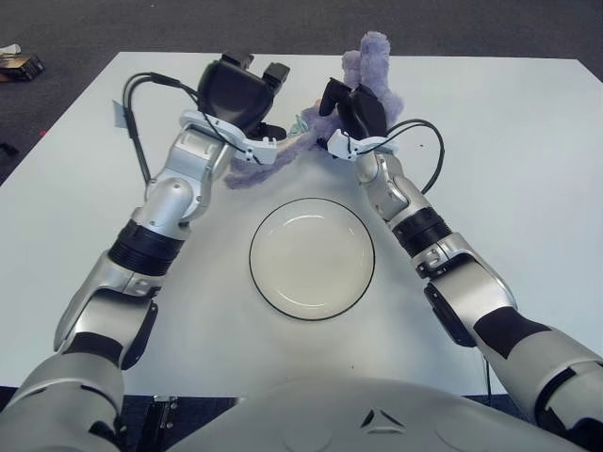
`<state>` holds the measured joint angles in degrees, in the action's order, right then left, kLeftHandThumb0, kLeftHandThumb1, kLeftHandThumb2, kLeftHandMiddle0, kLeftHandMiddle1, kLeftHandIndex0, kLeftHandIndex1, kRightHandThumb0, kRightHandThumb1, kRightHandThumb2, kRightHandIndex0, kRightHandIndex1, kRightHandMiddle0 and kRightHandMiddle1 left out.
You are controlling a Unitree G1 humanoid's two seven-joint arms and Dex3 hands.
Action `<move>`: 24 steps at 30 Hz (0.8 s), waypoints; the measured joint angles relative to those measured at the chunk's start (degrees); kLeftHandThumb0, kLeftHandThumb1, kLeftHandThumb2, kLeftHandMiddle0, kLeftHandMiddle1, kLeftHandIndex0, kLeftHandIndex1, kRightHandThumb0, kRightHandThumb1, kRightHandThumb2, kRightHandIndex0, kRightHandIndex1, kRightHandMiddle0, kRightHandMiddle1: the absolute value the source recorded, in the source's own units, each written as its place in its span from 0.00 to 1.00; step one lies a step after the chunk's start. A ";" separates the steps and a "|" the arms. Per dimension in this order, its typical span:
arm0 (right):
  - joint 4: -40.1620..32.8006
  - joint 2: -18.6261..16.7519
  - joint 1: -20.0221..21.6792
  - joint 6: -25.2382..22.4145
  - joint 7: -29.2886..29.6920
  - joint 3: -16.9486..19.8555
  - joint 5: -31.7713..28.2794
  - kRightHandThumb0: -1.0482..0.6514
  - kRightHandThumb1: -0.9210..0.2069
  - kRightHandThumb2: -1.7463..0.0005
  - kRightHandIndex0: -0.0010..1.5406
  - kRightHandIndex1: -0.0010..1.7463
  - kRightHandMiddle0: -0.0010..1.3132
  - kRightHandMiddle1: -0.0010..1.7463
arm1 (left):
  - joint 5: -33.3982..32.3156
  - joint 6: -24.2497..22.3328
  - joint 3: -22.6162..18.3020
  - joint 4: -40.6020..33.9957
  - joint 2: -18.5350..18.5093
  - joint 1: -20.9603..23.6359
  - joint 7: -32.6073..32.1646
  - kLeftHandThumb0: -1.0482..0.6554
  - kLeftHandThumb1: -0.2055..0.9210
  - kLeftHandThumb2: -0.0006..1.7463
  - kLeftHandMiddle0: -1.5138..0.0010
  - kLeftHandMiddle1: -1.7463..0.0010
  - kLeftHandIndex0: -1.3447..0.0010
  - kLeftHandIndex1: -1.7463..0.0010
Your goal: Put the doll into the plate.
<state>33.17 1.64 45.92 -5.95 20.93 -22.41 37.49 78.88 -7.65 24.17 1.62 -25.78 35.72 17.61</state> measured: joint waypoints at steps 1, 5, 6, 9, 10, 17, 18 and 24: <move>0.00 0.01 0.00 0.00 0.17 0.00 0.05 0.86 0.35 0.41 0.29 1.00 0.38 1.00 | 0.33 -0.39 0.29 0.19 0.23 0.03 0.27 0.08 1.00 0.31 0.60 0.72 0.78 0.65; 0.03 0.14 0.00 0.00 1.46 0.01 0.29 0.86 0.35 0.41 0.29 1.00 0.38 1.00 | 0.43 -2.12 0.62 0.39 1.77 0.04 1.48 0.08 1.00 0.31 0.71 0.52 0.81 0.60; 0.04 0.19 0.00 0.01 1.73 0.01 0.32 0.86 0.35 0.41 0.29 1.00 0.38 1.00 | 0.33 -2.48 0.62 0.37 2.25 0.04 1.61 0.08 1.00 0.31 0.72 0.50 0.81 0.60; 0.11 0.23 0.02 0.02 2.44 0.01 0.36 0.86 0.35 0.41 0.29 1.00 0.38 1.00 | -0.41 -3.41 0.41 -0.03 3.46 -0.12 1.73 0.08 1.00 0.31 0.71 0.59 0.82 0.63; 0.22 0.24 0.04 0.03 2.69 0.01 0.40 0.86 0.35 0.41 0.29 1.00 0.38 1.00 | -1.40 -3.89 -0.03 -0.61 4.05 -0.41 1.60 0.08 1.00 0.31 0.68 0.68 0.82 0.67; 1.24 0.26 0.26 0.07 4.37 0.00 1.26 0.86 0.34 0.41 0.29 1.00 0.38 1.00 | -7.29 -5.06 -2.31 -5.99 8.01 -3.41 -5.78 0.08 1.00 0.30 0.62 0.87 0.81 0.73; 1.37 0.25 0.31 0.08 4.45 0.00 1.31 0.86 0.34 0.41 0.29 1.00 0.38 1.00 | -7.85 -5.00 -2.33 -6.37 8.12 -3.55 -6.46 0.09 1.00 0.28 0.61 0.87 0.81 0.73; 3.04 0.26 0.81 0.17 5.88 -0.01 1.64 0.85 0.34 0.41 0.29 1.00 0.38 1.00 | -13.47 -1.17 -3.65 -9.49 6.71 -5.18 -7.18 0.11 1.00 0.20 0.61 0.89 0.82 0.73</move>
<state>36.22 1.90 46.73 -5.78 26.80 -22.43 39.13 65.41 -8.81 20.53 -7.88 -19.07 30.54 10.43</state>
